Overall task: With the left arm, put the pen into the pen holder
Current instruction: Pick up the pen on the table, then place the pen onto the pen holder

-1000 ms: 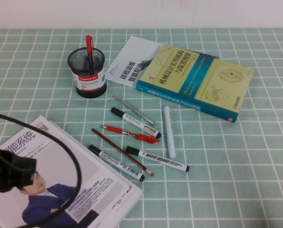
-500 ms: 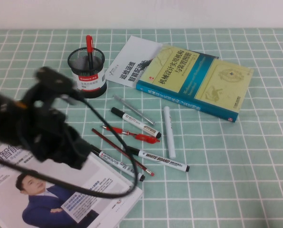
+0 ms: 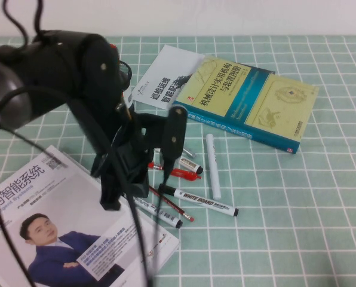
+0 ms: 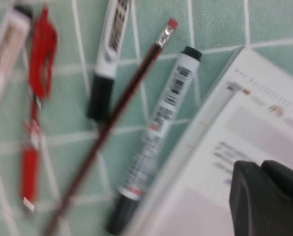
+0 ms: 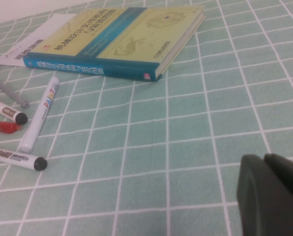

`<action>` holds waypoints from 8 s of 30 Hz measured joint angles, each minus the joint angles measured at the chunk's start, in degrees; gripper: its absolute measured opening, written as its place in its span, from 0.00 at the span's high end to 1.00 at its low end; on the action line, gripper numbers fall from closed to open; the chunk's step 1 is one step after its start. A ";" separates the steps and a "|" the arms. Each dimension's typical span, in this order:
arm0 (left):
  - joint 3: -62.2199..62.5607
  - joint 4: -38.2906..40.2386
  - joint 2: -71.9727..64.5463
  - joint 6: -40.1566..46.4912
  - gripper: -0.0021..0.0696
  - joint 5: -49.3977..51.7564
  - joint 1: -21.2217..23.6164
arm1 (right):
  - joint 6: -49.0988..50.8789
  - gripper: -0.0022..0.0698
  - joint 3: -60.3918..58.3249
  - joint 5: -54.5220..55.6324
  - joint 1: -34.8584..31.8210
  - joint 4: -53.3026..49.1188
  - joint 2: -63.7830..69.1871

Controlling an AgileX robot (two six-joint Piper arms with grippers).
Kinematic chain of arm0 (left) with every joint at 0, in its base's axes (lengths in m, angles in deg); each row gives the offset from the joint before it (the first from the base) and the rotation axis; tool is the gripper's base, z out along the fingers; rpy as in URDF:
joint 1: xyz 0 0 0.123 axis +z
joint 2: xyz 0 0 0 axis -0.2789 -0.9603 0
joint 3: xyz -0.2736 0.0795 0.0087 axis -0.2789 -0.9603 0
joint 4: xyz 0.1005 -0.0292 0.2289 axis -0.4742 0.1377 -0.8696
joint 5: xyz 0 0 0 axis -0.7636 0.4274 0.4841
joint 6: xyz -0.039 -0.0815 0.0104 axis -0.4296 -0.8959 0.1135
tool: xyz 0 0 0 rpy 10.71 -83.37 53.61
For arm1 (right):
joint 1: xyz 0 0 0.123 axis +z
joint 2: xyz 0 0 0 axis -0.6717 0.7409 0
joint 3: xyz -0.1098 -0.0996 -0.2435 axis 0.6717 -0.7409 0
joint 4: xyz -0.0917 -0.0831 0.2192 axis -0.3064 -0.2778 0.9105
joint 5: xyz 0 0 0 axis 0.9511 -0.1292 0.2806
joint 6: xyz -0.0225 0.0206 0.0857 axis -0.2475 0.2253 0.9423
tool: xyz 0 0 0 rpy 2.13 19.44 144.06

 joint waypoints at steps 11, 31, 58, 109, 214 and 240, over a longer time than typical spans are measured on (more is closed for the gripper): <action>1.62 -4.28 -6.79 21.71 0.98 0.25 0.00 | 0.00 1.00 0.00 0.00 0.00 0.00 0.00; 3.44 -3.15 -10.79 19.65 0.57 -4.95 0.00 | 0.00 1.00 0.00 0.00 0.00 0.00 0.00; 3.44 -3.47 -15.36 21.54 0.59 -8.18 0.00 | 0.00 1.00 0.00 0.00 0.00 0.00 0.00; 3.91 -5.92 -16.28 21.76 0.82 -7.16 -0.09 | 0.00 1.00 0.00 0.00 0.00 0.00 0.00; -11.37 -15.00 -12.08 -78.41 0.82 -104.18 16.56 | 0.00 1.00 0.00 0.00 0.00 0.00 0.00; -10.76 -11.77 -15.55 -75.07 0.82 -102.80 16.96 | 0.00 1.00 0.00 0.00 0.00 0.00 0.00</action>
